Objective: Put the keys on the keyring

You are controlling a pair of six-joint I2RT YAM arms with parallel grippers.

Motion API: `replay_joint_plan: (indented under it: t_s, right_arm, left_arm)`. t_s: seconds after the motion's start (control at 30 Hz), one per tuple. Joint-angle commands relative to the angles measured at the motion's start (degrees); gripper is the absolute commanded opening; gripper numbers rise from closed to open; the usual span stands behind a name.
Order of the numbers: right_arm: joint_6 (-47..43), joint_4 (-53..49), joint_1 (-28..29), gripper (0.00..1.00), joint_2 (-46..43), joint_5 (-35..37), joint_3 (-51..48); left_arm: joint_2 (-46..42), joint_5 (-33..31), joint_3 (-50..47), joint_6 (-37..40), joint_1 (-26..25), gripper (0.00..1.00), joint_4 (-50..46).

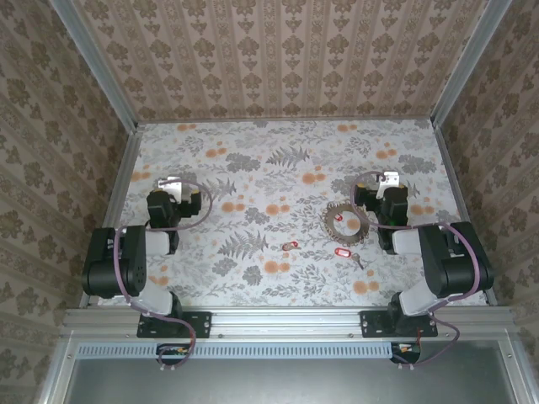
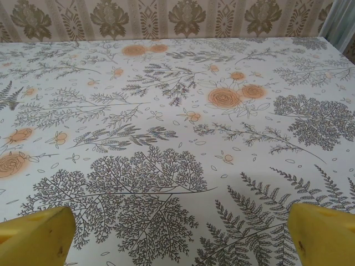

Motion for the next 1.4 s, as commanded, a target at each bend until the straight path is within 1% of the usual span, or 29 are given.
replay_joint_plan:
  t_s: [0.0, 0.4, 0.53, 0.63, 0.87, 1.0, 1.1, 1.13, 1.2, 1.27, 1.3, 1.33, 1.37]
  right_arm:
    - [0.7, -0.6, 0.3, 1.00, -0.5, 0.1, 0.5]
    - [0.7, -0.7, 0.2, 1.00, -0.5, -0.1, 0.6]
    - [0.5, -0.7, -0.1, 1.00, -0.5, -1.3, 0.5]
    - [-0.6, -0.6, 0.0, 0.99, -0.7, -4.1, 0.3]
    - [-0.8, -0.2, 0.2, 1.00, -0.8, -3.8, 0.0]
    - [-1.0, -0.7, 0.6, 0.97, -3.2, -3.0, -0.7]
    - [-0.4, -3.6, 0.8, 0.98, -6.7, -0.9, -0.6]
    - [-0.1, -6.8, 0.9, 0.99, -9.6, -0.6, -0.1]
    - [4.2, -21.8, 0.9, 0.99, -15.7, 1.9, 3.9]
    - [10.8, -42.2, 0.8, 1.00, -19.2, 6.5, 11.4]
    - [13.5, -50.8, 0.8, 1.00, -20.0, 7.0, 14.7]
    - [16.2, -56.4, 0.8, 1.00, -20.4, 6.8, 16.8]
    - [18.7, -61.7, 0.7, 1.00, -20.6, 5.0, 18.6]
  left_arm:
    - [-0.2, -0.6, 1.2, -1.2, -0.3, 1.00, -0.3]
    - [-0.3, -0.5, 1.2, -1.2, -0.4, 1.00, -0.2]
    - [-0.3, -0.6, 1.1, -1.1, -0.4, 1.00, -0.2]
    - [-0.3, -0.6, 1.1, -1.0, -0.4, 1.00, -0.2]
    - [-0.5, -0.6, 0.9, -1.1, -0.5, 1.00, 0.1]
    - [-2.1, -2.3, 0.4, -2.0, -0.5, 1.00, -0.1]
    - [-3.2, -4.3, -0.6, -2.6, -0.4, 1.00, 0.8]
    - [-4.0, -5.3, -1.1, -2.9, -0.5, 1.00, 1.2]
    - [-7.3, -7.1, -1.7, -3.4, -0.5, 1.00, -0.2]
    - [-12.1, -8.1, -0.9, -3.5, -0.8, 1.00, -5.8]
    - [-14.5, -9.1, 0.2, -3.5, -1.3, 1.00, -9.4]
    - [-16.6, -10.6, 0.9, -4.4, -1.7, 1.00, -12.6]
    - [-18.8, -12.5, 2.3, -7.4, -1.9, 1.00, -16.0]
